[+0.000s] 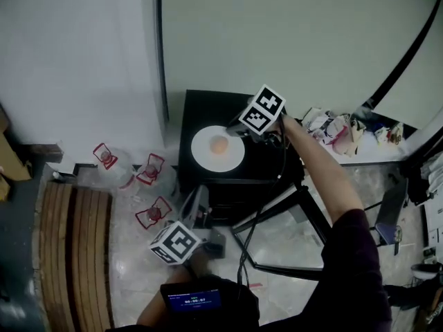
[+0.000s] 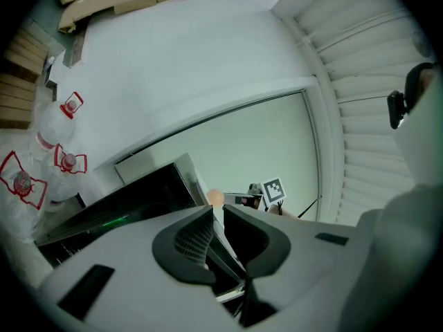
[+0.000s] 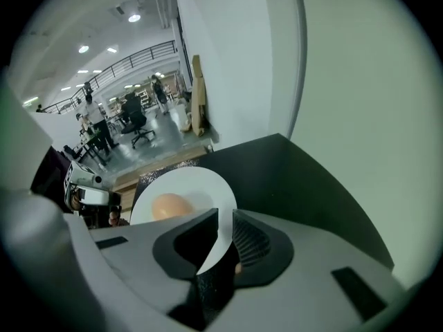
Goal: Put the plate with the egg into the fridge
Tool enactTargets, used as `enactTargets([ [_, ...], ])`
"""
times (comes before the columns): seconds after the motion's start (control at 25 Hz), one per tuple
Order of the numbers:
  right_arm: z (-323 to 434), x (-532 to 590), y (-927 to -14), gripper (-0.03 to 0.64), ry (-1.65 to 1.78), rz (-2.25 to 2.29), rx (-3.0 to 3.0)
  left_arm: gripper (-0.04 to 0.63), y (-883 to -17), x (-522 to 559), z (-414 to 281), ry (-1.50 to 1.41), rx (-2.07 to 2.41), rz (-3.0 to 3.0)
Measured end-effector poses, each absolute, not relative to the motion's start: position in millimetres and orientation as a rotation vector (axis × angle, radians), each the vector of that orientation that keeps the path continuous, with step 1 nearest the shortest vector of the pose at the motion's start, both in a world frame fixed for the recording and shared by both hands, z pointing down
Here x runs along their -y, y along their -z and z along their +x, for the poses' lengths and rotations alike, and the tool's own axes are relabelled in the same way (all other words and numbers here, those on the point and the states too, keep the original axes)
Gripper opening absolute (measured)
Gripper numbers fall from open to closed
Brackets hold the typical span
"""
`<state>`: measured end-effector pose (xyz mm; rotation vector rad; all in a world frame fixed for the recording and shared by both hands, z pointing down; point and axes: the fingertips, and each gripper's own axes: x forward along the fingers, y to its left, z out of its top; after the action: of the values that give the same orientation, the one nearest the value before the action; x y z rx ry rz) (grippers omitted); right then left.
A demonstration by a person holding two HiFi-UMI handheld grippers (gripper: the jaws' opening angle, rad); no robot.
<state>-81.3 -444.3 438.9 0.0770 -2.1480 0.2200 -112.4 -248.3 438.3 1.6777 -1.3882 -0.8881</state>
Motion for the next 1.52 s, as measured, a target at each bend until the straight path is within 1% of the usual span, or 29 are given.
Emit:
enactTargets([
  [0.2,-87,450,-443,0.048,-0.201,0.071,2.104,0.012,-430,249,-117,0.906,1.391,1.693],
  [0.4,-76,446,-445,0.059,-0.294,0.055,2.065,0.012,-425,249,-115,0.897,1.375,1.717],
  [0.6,-78,457,-444,0.059,-0.246,0.093,2.062,0.014,-428,253,-110,0.873,1.352,1.724],
  [0.92,-77,471,-450,0.064,-0.269,0.126,2.033,0.014,-428,255,-114,0.868,1.345,1.727],
  [1.16,-75,446,-453,0.064,-0.356,0.010,1.956,0.014,-430,256,-107,0.848,1.331,1.747],
  [1.52,-74,407,-452,0.063,-0.300,-0.122,1.918,0.015,-438,257,-109,0.803,1.352,1.734],
])
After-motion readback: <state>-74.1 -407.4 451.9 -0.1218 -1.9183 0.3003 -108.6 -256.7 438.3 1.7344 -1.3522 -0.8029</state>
